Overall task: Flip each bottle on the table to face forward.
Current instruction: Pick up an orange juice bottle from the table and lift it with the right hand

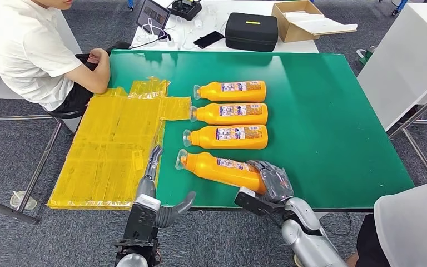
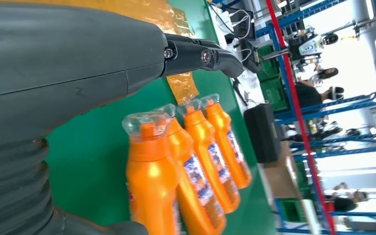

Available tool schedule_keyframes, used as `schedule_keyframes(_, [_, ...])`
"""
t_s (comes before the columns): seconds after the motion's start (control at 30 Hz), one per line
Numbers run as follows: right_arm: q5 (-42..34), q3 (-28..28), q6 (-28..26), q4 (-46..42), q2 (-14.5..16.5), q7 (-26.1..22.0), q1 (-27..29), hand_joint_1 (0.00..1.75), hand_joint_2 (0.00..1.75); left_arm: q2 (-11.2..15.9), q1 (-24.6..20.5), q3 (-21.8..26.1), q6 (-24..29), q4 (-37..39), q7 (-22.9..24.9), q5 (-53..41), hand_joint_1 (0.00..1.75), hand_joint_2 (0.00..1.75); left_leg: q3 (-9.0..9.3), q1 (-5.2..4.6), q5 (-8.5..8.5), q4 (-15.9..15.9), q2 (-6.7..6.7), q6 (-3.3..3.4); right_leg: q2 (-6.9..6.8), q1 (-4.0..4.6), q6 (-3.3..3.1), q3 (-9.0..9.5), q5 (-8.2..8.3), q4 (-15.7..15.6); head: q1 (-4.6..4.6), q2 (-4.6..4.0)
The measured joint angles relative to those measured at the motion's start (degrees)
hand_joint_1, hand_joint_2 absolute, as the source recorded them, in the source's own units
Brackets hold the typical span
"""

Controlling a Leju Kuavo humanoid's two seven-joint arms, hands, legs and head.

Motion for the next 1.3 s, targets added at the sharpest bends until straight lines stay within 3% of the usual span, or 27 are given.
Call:
schedule_keyframes(0.43, [-6.9, -8.8, -5.7, -8.4, 2.7, -4.2, 5.4, 1.74, 1.75, 1.2, 3.0, 0.2, -3.0, -4.0, -3.5, 14.2, 0.0, 1.75, -0.32, -0.01, -0.01, 0.0, -0.03, 0.01, -0.01, -0.01, 0.03, -0.3, -0.03, 0.0, -0.01, -0.01])
schedule_keyframes(0.77, [-8.7, -11.3, -10.1, -14.3, 5.1, -7.1, 7.9, 1.75, 1.75, 2.0, 5.0, 0.8, -11.8, -5.4, 1.3, 34.8, 0.0, 1.75, -0.39, 0.0, -0.01, 0.0, -0.01, 0.0, 0.0, 0.0, 0.02, -0.39, -0.03, 0.0, 0.0, -0.01])
schedule_keyframes(1.0, [-8.5, -8.3, -6.3, -15.8, 6.8, -7.9, 7.5, 1.74, 1.75, 2.7, 4.4, 0.8, -17.7, -4.8, 4.6, 39.6, 0.0, 1.75, -0.43, 0.0, 0.01, 0.0, -0.01, 0.0, 0.0, 0.0, 0.02, -0.41, -0.03, 0.0, -0.01, -0.01])
schedule_keyframes(1.17, [-8.9, -1.3, -3.9, -13.2, 8.9, -9.4, 4.8, 1.69, 1.75, 2.3, 1.6, 0.7, -22.7, -2.4, 6.7, 41.7, 0.0, 1.75, -0.42, 0.01, 0.06, 0.0, 0.02, -0.03, 0.01, 0.0, -0.01, -0.47, 0.0, 0.0, -0.02, 0.0])
schedule_keyframes(1.3, [-9.6, 3.1, -3.9, -11.8, 10.1, -10.2, 3.8, 1.68, 1.75, 1.8, 0.3, 0.9, -23.2, -1.7, 6.6, 41.4, 0.0, 1.75, -0.45, 0.03, 0.08, 0.0, -0.02, -0.03, -0.01, 0.01, 0.0, -0.46, -0.01, 0.0, -0.01, -0.01])
